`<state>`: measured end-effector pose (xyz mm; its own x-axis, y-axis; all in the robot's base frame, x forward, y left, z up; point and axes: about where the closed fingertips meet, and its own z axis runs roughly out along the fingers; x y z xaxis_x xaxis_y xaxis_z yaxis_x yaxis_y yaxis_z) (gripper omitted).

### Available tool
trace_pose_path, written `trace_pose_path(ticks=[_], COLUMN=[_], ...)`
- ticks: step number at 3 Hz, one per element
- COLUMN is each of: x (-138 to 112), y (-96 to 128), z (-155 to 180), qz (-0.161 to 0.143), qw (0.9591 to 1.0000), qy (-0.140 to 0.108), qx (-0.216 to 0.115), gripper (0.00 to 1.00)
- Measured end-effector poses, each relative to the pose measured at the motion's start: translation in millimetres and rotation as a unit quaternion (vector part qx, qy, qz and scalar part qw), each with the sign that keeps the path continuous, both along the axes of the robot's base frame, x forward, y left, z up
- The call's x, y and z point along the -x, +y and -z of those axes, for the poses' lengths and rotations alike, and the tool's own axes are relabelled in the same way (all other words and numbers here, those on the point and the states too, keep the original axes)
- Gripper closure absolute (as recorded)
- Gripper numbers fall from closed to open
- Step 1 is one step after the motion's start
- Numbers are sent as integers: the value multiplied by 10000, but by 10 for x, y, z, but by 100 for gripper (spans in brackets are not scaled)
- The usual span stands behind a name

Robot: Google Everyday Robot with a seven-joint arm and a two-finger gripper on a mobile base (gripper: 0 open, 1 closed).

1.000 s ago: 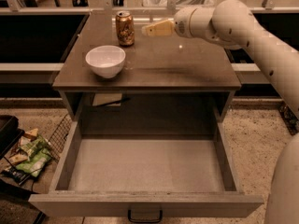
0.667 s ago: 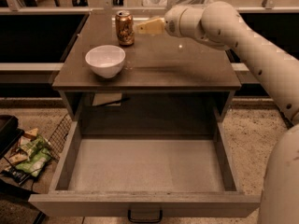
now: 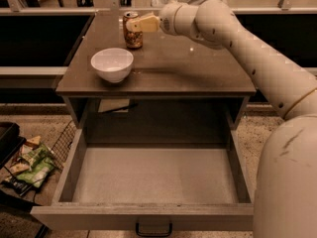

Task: Place orange can into top drawer

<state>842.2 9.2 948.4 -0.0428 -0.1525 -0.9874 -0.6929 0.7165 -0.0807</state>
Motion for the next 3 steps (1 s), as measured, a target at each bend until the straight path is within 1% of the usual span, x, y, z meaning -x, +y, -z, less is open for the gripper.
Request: trace_pose_path(ticks=[1, 2, 3], x=[-61, -185, -354], y=[234, 365, 449], z=[17, 119, 263], qz=[-10, 63, 199], qw=[9996, 9989, 9983], qy=[90, 284, 483], qx=[252, 361, 277], gripper=[0, 0, 0])
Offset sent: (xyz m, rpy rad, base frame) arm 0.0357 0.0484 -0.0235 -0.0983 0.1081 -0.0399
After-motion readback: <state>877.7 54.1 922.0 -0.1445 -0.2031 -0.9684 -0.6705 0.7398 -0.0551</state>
